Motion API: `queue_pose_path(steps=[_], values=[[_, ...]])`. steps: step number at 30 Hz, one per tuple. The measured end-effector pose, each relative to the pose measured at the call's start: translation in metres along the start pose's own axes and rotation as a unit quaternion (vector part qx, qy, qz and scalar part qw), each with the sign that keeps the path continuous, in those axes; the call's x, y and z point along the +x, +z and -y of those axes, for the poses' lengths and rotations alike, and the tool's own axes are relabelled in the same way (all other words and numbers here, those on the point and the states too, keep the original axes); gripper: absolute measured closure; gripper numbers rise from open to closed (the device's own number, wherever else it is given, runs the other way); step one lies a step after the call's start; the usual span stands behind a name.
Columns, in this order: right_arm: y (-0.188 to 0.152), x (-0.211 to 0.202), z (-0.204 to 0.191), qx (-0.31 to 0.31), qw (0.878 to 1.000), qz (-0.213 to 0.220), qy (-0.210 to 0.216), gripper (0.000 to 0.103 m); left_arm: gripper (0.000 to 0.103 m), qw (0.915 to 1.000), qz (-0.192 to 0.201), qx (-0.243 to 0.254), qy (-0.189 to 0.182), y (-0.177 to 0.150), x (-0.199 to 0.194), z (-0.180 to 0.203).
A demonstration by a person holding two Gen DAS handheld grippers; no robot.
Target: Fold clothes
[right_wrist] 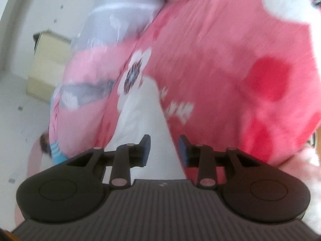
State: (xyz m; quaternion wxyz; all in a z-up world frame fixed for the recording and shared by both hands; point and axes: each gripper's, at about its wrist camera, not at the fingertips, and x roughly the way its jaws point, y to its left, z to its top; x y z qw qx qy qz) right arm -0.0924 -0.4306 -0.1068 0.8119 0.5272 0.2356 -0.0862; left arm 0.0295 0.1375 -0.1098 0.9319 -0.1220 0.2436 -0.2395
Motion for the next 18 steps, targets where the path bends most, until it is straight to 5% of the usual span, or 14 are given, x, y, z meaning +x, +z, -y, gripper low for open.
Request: queue_pose_path(steps=[7, 18], values=[[-0.013, 0.003, -0.02, -0.051, 0.999, 0.003, 0.018, 0.071, 0.031, 0.9999, 0.009, -0.012, 0.005, 0.009, -0.022, 0.002], [-0.018, 0.009, -0.046, -0.212, 0.977, 0.016, -0.033, 0.07, 0.031, 0.997, -0.022, -0.019, 0.071, 0.064, 0.0, -0.003]])
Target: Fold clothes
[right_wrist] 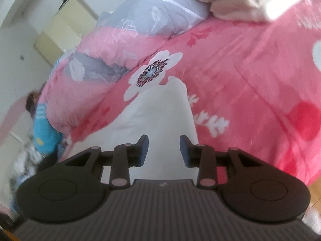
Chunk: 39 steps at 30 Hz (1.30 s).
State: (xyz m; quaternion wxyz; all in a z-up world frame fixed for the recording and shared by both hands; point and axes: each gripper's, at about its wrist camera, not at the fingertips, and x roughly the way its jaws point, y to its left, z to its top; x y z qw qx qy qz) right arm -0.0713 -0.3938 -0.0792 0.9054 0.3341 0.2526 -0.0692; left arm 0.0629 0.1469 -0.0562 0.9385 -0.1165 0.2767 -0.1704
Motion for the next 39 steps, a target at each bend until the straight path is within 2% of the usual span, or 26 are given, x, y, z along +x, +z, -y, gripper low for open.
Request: queue_pose_path(steps=[4, 9, 12, 14, 18, 20, 23, 27, 29, 31, 36, 39], values=[[0.012, 0.008, -0.015, -0.043, 0.999, -0.007, 0.008, 0.069, 0.034, 0.9999, 0.0, -0.004, 0.015, 0.011, 0.015, -0.003], [0.036, 0.038, -0.076, -0.11, 0.99, -0.046, 0.074, 0.068, 0.038, 0.9998, -0.005, 0.003, 0.017, 0.019, 0.028, -0.007], [0.041, 0.075, -0.136, -0.15, 0.976, -0.097, 0.126, 0.061, 0.043, 0.9999, -0.01, 0.005, 0.005, 0.025, 0.038, -0.011], [0.045, 0.1, -0.176, -0.175, 0.963, -0.13, 0.159, 0.059, 0.051, 0.9997, -0.019, 0.012, -0.01, 0.03, 0.047, -0.014], [0.032, 0.168, -0.263, -0.211, 0.938, -0.206, 0.181, 0.059, 0.06, 0.9977, -0.045, 0.043, -0.027, 0.037, 0.07, -0.016], [0.023, 0.201, -0.3, -0.23, 0.929, -0.233, 0.172, 0.059, 0.068, 0.9964, -0.063, 0.048, -0.031, 0.039, 0.082, -0.019], [0.008, 0.251, -0.346, -0.248, 0.917, -0.275, 0.148, 0.059, 0.068, 0.9957, -0.07, 0.046, -0.039, 0.038, 0.09, -0.028], [-0.01, 0.302, -0.383, -0.261, 0.91, -0.307, 0.096, 0.058, 0.07, 0.995, -0.079, 0.02, -0.057, 0.038, 0.094, -0.04], [-0.015, 0.321, -0.39, -0.258, 0.909, -0.32, 0.065, 0.058, 0.071, 0.9944, -0.082, 0.017, -0.064, 0.039, 0.095, -0.042], [-0.021, 0.34, -0.396, -0.253, 0.908, -0.333, 0.034, 0.058, 0.076, 0.994, -0.085, 0.012, -0.068, 0.038, 0.096, -0.043], [-0.025, 0.369, -0.396, -0.238, 0.905, -0.351, -0.019, 0.057, 0.082, 0.9929, -0.094, -0.006, -0.073, 0.037, 0.099, -0.049], [-0.032, 0.38, -0.4, -0.25, 0.897, -0.361, -0.044, 0.057, 0.085, 0.9922, -0.097, -0.023, -0.075, 0.037, 0.1, -0.054]])
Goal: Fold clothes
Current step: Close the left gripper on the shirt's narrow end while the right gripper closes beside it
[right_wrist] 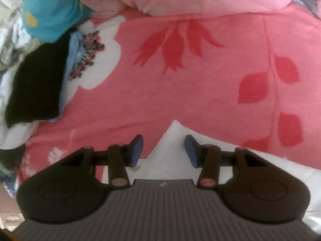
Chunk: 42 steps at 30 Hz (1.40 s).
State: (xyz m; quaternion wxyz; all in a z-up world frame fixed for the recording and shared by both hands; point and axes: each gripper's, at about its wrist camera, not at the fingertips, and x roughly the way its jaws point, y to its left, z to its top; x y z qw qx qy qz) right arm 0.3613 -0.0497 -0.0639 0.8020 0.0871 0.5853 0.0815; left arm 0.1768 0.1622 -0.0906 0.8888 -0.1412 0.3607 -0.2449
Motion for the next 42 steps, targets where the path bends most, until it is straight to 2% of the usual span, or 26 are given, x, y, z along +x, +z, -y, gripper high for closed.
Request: queue_pose_path(steps=[4, 7, 10, 11, 17, 22, 32, 42], values=[[0.001, 0.007, -0.011, -0.024, 0.999, -0.004, -0.027, 0.06, 0.097, 1.0, 0.003, 0.004, 0.005, -0.002, 0.0, 0.0], [-0.004, 0.006, -0.016, -0.048, 0.998, 0.003, -0.048, 0.074, 0.099, 1.0, 0.007, -0.002, 0.002, -0.003, -0.002, 0.0], [-0.007, 0.0, -0.013, -0.053, 0.997, 0.019, -0.048, 0.093, 0.099, 0.9998, 0.011, -0.016, -0.006, -0.002, -0.004, -0.003], [-0.008, -0.002, -0.012, -0.053, 0.997, 0.024, -0.045, 0.095, 0.099, 0.9997, 0.013, -0.021, -0.009, -0.002, -0.004, -0.004], [-0.017, -0.023, -0.015, -0.066, 0.995, 0.075, -0.022, 0.098, 0.1, 0.9986, 0.02, -0.044, -0.024, -0.002, -0.012, -0.011], [-0.022, -0.034, -0.024, -0.083, 0.992, 0.099, -0.01, 0.098, 0.1, 0.9965, 0.018, -0.068, -0.044, -0.007, -0.02, -0.02], [-0.038, -0.026, -0.047, -0.114, 0.986, 0.118, 0.008, 0.098, 0.1, 0.995, 0.024, -0.082, -0.05, -0.019, -0.037, -0.032], [-0.035, -0.016, -0.061, -0.126, 0.984, 0.126, 0.012, 0.098, 0.1, 0.9942, 0.025, -0.094, -0.045, -0.019, -0.039, -0.04]])
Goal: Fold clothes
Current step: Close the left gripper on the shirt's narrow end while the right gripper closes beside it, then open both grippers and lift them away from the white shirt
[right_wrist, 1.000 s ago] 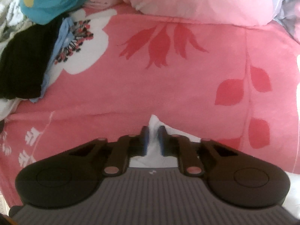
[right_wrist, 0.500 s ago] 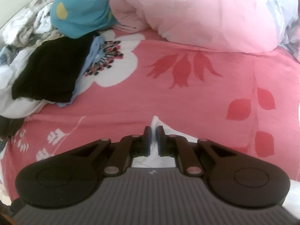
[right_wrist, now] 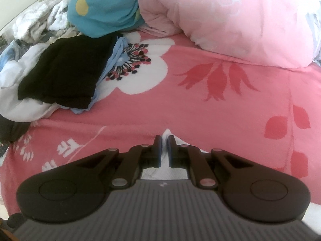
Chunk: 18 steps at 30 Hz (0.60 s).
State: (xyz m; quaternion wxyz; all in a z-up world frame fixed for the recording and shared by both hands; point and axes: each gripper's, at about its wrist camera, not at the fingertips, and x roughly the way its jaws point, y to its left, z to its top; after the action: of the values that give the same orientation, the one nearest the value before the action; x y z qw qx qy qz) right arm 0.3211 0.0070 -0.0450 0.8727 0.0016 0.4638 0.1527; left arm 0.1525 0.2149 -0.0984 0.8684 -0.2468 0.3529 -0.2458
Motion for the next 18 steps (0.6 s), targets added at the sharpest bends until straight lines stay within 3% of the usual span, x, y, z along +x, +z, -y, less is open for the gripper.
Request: queue_pose_path(steps=[18], values=[[-0.008, 0.029, 0.001, 0.0, 1.0, 0.007, 0.03, 0.097, 0.099, 0.9997, -0.017, -0.014, 0.01, -0.001, 0.01, -0.01]])
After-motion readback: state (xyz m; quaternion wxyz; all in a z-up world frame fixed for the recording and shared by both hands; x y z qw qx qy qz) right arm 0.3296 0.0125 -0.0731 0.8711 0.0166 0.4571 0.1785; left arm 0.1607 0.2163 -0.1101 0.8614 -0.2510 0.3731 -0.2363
